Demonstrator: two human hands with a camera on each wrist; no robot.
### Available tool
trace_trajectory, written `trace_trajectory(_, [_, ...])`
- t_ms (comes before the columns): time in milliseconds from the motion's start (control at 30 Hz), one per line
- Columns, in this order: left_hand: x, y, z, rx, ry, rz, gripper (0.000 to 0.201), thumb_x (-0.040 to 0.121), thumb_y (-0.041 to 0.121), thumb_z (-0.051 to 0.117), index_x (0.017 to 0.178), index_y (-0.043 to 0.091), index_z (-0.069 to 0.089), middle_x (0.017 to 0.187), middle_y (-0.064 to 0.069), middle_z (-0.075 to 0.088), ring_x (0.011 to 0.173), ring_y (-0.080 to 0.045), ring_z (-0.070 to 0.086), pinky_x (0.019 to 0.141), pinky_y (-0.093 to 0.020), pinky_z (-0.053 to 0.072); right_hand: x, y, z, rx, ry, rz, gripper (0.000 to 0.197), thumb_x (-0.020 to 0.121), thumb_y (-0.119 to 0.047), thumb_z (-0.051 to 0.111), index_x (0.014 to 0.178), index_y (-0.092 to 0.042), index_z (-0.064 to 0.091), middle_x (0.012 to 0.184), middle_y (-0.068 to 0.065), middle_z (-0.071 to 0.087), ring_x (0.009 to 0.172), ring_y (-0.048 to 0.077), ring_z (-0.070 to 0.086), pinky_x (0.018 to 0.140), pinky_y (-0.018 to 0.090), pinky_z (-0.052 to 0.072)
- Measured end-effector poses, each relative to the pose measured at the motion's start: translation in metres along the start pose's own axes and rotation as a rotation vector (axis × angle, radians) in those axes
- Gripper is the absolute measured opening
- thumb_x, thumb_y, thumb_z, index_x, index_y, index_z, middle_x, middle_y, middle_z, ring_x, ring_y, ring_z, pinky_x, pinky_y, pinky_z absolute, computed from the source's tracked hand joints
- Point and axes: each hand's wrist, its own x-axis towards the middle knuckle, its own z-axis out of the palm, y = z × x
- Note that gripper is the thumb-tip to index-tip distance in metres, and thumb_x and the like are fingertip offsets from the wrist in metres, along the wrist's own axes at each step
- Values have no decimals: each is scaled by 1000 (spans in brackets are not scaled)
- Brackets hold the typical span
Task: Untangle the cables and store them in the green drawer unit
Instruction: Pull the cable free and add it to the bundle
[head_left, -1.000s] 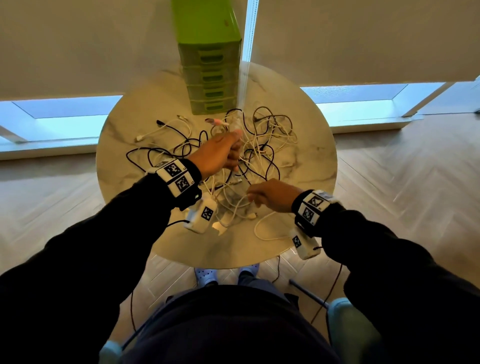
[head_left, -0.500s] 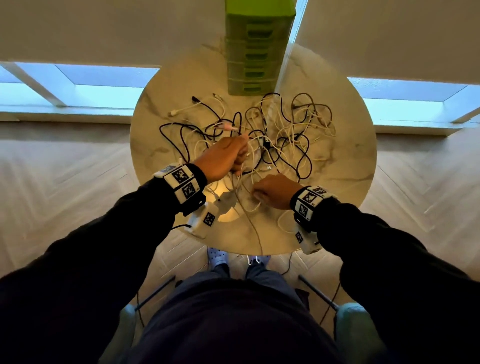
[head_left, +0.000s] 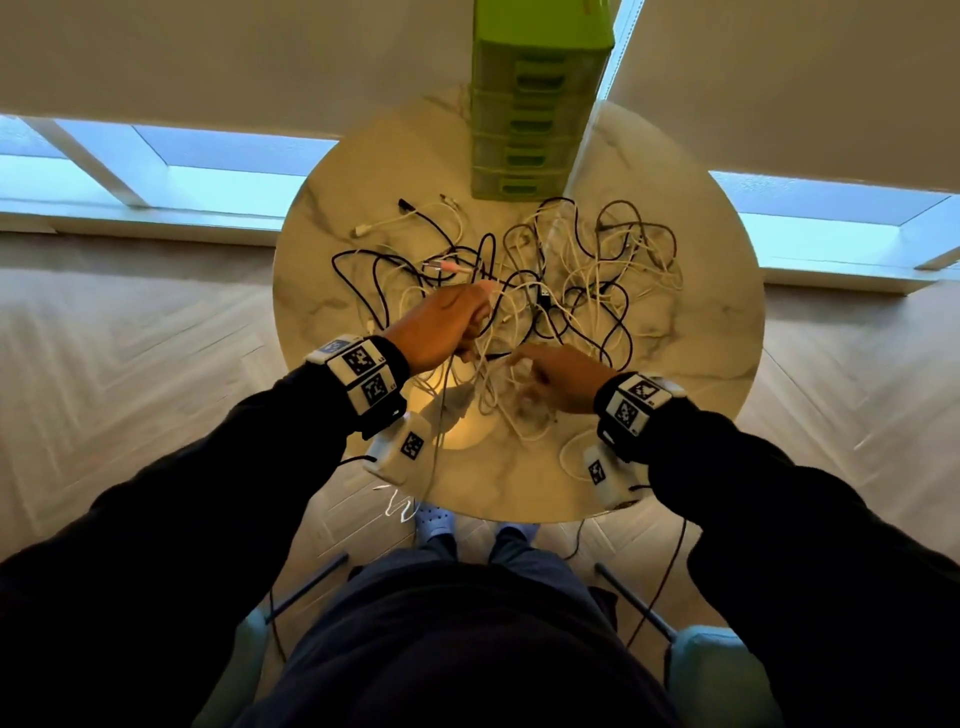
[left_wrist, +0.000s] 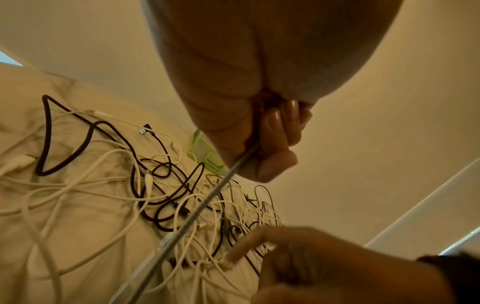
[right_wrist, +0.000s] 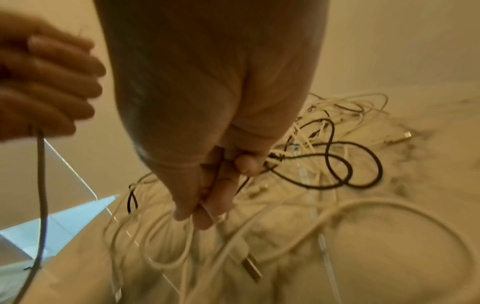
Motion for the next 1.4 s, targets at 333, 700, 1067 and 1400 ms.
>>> trace_trajectory(333, [15, 7, 3, 62, 21, 31, 43, 110, 35, 28, 72, 17, 36, 55, 11, 29, 50, -10, 26, 53, -25, 33, -10, -14, -63, 483, -60, -18, 27, 99, -9, 48, 101, -5, 74, 86, 7, 72, 70, 9, 62, 69, 19, 47])
trace_trajectory(700, [18, 8, -1, -29, 97, 37, 32, 110, 33, 28, 83, 18, 39, 60, 8, 25, 50, -8, 23, 50, -25, 28, -4, -18, -38, 381, 196, -202, 15, 91, -17, 70, 104, -16, 77, 100, -8, 75, 88, -3, 67, 79, 12, 47])
trace_trajectory(1067, [26, 6, 19, 45, 122, 241, 27, 110, 17, 31, 102, 10, 56, 56, 19, 50, 50, 2, 42, 53, -15, 34, 6, -39, -78, 622, 369, -75, 38, 105, -36, 42, 77, -17, 59, 56, -4, 51, 53, 20, 54, 59, 36, 49])
trace_trajectory(1400, [33, 13, 14, -64, 200, 280, 27, 108, 30, 43, 106, 12, 62, 80, -8, 57, 70, -17, 53, 70, -34, 45, 8, -43, -75, 268, 324, -191, 30, 106, -22, 43, 97, -9, 68, 84, -3, 65, 72, 10, 60, 68, 18, 44])
